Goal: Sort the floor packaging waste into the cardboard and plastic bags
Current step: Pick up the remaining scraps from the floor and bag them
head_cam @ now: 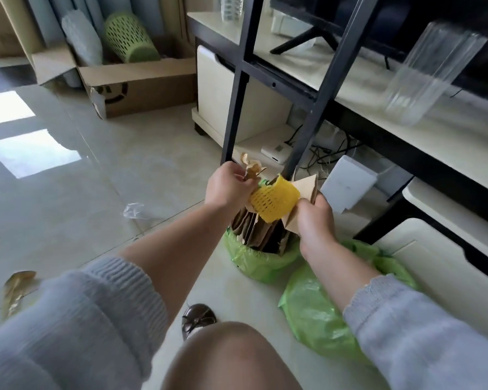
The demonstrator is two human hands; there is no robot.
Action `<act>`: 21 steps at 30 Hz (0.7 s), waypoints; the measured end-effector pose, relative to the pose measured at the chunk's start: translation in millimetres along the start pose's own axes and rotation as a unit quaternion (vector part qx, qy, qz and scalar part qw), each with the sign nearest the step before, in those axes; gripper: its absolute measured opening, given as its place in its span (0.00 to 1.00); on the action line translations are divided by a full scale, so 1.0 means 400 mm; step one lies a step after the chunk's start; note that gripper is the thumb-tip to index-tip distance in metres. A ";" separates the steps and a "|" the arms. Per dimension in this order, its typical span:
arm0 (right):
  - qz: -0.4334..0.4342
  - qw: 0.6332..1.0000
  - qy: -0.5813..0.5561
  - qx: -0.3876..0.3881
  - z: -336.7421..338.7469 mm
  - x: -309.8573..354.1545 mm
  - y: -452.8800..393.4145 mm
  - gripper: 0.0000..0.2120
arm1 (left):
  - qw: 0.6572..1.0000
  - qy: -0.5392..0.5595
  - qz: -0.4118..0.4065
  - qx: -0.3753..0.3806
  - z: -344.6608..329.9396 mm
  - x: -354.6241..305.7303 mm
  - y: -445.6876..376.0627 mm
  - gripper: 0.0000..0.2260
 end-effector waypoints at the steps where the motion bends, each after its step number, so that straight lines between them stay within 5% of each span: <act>1: 0.007 1.000 0.017 0.010 -0.013 -0.004 -0.010 0.13 | 1.000 -0.020 -0.002 -0.002 -0.017 0.003 -0.004 0.12; 9: 0.054 0.994 0.085 0.048 -0.078 -0.048 -0.089 0.21 | 0.984 -0.167 -0.052 0.020 -0.109 0.033 -0.016 0.07; 16: 0.099 0.972 0.190 0.097 -0.095 -0.066 -0.095 0.14 | 0.942 -0.255 -0.196 0.092 -0.191 0.024 0.004 0.19; 21: 0.273 0.949 0.137 0.079 -0.049 -0.019 -0.038 0.21 | 0.948 -0.257 -0.162 0.093 -0.218 0.050 -0.035 0.13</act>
Point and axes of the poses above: each hand's wrist, its own y-axis away from the middle knuckle, its own z-axis out of the back of the hand, x = y × z, the point moved 9 cm from there along -y, towards the middle knuckle, and after that the axes turned 6 degrees about -x, right-handed, at the moved point
